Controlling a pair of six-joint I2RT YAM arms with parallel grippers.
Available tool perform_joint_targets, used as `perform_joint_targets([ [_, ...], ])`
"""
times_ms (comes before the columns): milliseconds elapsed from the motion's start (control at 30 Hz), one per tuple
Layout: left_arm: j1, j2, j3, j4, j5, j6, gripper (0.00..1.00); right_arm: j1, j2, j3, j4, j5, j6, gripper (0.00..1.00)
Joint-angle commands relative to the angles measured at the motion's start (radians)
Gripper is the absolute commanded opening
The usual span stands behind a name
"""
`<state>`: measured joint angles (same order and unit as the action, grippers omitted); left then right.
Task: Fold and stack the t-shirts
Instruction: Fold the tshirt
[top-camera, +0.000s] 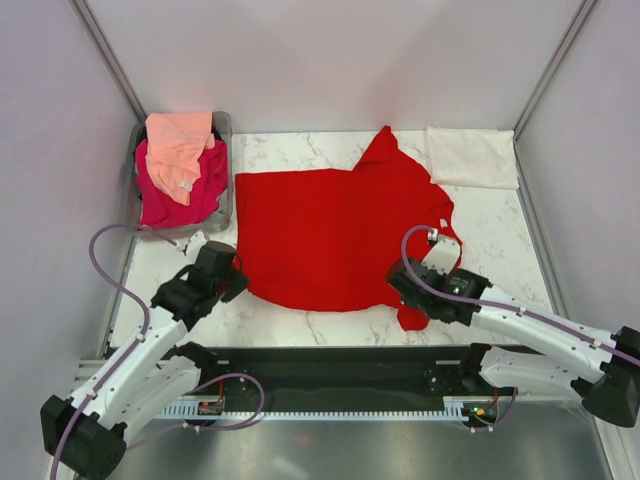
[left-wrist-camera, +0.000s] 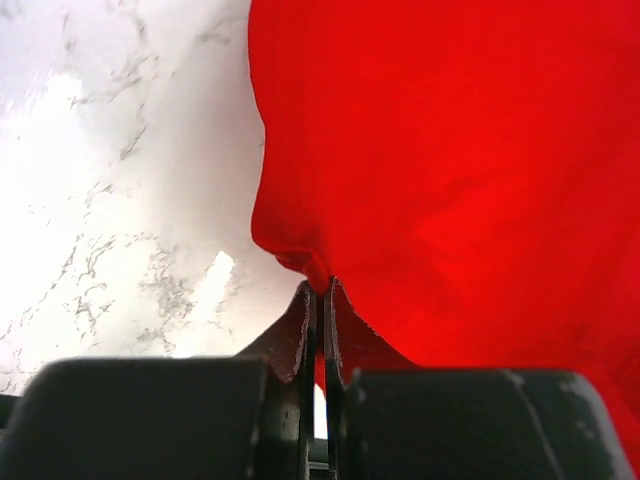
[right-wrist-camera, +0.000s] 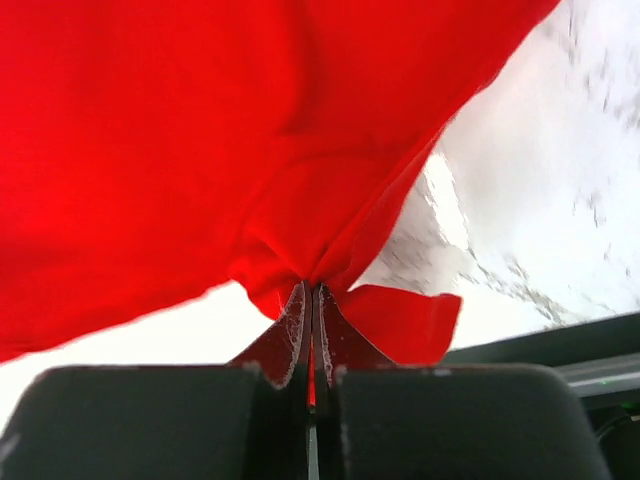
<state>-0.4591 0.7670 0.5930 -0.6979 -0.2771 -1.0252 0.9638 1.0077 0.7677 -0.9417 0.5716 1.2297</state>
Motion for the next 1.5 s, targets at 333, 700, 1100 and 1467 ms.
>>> perform_joint_targets([
  [333, 0.108, 0.259, 0.300, -0.017, -0.002, 0.188, 0.02, -0.324, 0.290, 0.441, 0.013, 0.042, -0.403, 0.00],
  [700, 0.230, 0.601, 0.441, 0.069, 0.090, 0.286, 0.02, -0.539, 0.636, 0.700, 0.130, -0.133, -0.611, 0.00],
  [1100, 0.370, 0.864, 0.663, 0.044, 0.403, 0.444, 0.83, -0.726, 0.941, 1.127, -0.011, -0.225, -0.723, 0.84],
  [1467, 0.372, 0.506, 0.211, 0.187, 0.363, 0.375, 0.80, -0.850, 0.448, 0.205, 0.371, -0.467, -0.647, 0.79],
])
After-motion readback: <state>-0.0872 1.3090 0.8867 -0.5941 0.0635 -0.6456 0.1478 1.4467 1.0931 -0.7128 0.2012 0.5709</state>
